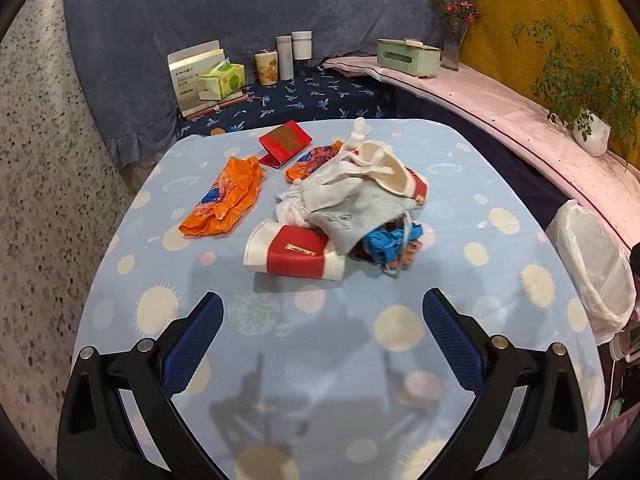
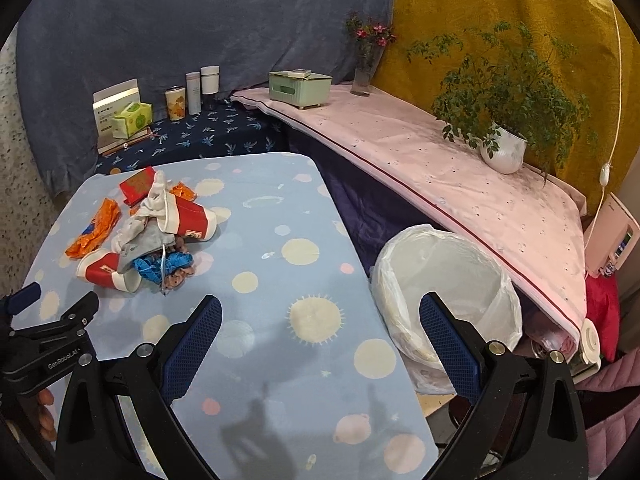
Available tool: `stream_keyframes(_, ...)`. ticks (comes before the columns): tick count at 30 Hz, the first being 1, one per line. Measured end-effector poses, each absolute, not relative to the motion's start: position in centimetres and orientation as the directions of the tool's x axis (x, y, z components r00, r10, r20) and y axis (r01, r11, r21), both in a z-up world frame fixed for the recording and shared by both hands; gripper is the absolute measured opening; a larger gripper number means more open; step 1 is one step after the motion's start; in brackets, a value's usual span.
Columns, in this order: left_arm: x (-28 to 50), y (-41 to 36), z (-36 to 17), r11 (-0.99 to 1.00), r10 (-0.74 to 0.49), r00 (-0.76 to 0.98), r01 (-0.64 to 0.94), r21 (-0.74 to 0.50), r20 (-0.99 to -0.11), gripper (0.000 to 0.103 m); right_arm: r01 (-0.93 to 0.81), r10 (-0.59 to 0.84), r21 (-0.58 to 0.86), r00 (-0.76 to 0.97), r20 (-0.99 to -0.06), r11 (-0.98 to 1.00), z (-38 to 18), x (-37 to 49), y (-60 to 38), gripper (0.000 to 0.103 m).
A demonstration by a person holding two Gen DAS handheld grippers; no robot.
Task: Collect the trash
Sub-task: 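Move both tools toward the pile of trash on the table, then grasp the red-and-white paper cup with the left tool while the right tool grasps the grey pouch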
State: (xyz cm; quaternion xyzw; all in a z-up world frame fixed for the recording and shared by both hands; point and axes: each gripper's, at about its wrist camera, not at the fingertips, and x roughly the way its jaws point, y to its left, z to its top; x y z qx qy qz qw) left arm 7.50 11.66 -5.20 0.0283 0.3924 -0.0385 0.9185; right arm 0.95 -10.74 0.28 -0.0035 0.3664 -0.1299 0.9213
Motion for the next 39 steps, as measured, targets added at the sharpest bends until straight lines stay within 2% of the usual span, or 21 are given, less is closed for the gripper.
stream_keyframes(6, 10.4, 13.1, -7.3, 0.992, -0.036, 0.696, 0.114, 0.061, -0.717, 0.095, 0.199, -0.186, -0.065, 0.683, -0.706, 0.978, -1.6, 4.1, -8.9, 0.095)
stream_keyframes(21, 15.0, 13.5, -11.1, 0.989, -0.112, 0.637, 0.148, -0.022, -0.762, 0.095, 0.137, -0.142, -0.069, 0.656, -0.741, 0.988, -4.4, 9.8, -4.4, 0.095)
stream_keyframes(23, 15.2, 13.6, -11.3, 0.988, -0.125, 0.629, 0.154, -0.034, -0.767, 0.088, 0.126, -0.125, -0.056, 0.649, -0.751, 0.990, -4.8, 10.5, -4.0, 0.095)
stream_keyframes(24, 15.4, 13.7, -11.3, 0.987, -0.131, 0.620, 0.157, -0.041, -0.773, 0.081, 0.123, -0.116, -0.047, 0.645, -0.755, 0.991, -4.9, 10.9, -3.8, 0.095)
stream_keyframes(27, 15.4, 14.3, -11.3, 0.986, -0.152, 0.611, 0.152, -0.073, -0.777, 0.081, 0.111, -0.083, -0.016, 0.635, -0.768, 0.994, -5.5, 11.8, -3.2, 0.094)
stream_keyframes(32, 15.0, 15.3, -10.8, 0.986, -0.156, 0.620, 0.141, -0.086, -0.768, 0.081, 0.077, -0.021, 0.035, 0.620, -0.784, 0.996, -6.4, 13.6, -1.8, 0.086)
stream_keyframes(39, 15.0, 16.2, -10.5, 0.992, -0.126, 0.626, 0.102, -0.080, -0.770, 0.081, 0.035, 0.059, 0.100, 0.593, -0.803, 0.994, -8.0, 16.6, 0.2, 0.067)
